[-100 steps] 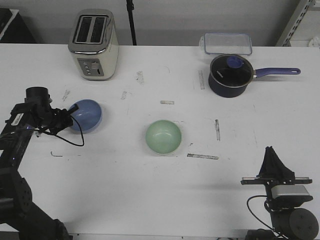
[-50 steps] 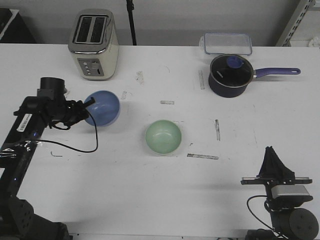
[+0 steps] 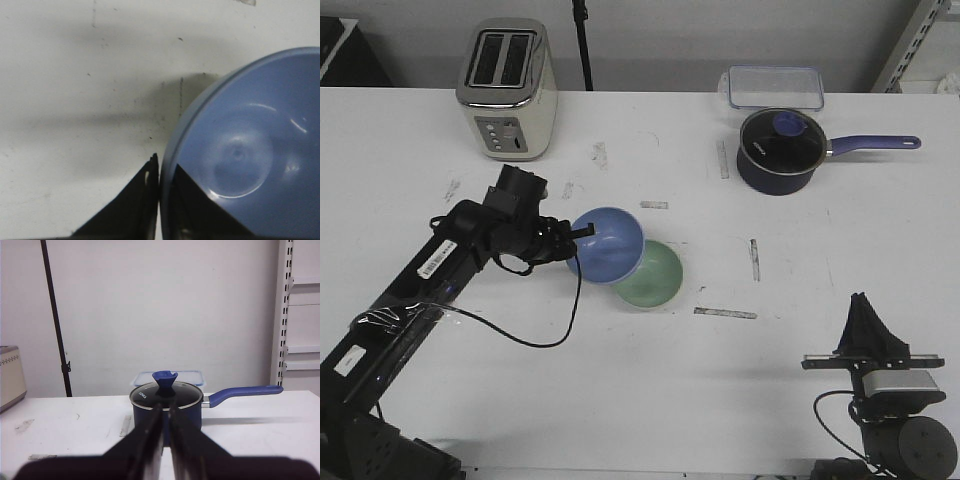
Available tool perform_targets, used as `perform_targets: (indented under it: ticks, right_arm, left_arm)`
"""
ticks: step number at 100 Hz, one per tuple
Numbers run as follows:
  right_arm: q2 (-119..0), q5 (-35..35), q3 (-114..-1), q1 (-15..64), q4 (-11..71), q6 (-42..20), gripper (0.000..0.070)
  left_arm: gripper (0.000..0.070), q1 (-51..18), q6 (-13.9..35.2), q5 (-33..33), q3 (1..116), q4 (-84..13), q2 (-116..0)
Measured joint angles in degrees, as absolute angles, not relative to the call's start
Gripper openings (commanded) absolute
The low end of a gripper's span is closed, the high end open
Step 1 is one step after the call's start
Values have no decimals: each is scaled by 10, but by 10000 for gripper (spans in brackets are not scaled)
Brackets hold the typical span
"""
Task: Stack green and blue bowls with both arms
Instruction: 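Carry the blue bowl with the left gripper onto the green bowl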
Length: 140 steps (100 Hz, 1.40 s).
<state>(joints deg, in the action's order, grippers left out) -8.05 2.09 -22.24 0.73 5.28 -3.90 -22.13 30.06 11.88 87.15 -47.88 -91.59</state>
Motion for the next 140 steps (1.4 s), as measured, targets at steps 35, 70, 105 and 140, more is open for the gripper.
perform_targets:
  ticks: [35,70,105,140]
  right_arm:
    - [-81,21,-222,7,53,-39,12]
    - [-81,21,-222,7,53,-39,12]
    - [-81,20,-222,7,53,-39,12]
    - [-81,20,-222,7,53,-39,12]
  left_arm:
    - [1,-293,309,117,910,-486,-974]
    - [1,-317,309,102,931,-464,-1028]
    - [74,-321,308,104,931,-465,-1043]
    - [91,-323,308,105,931,-465,-1044]
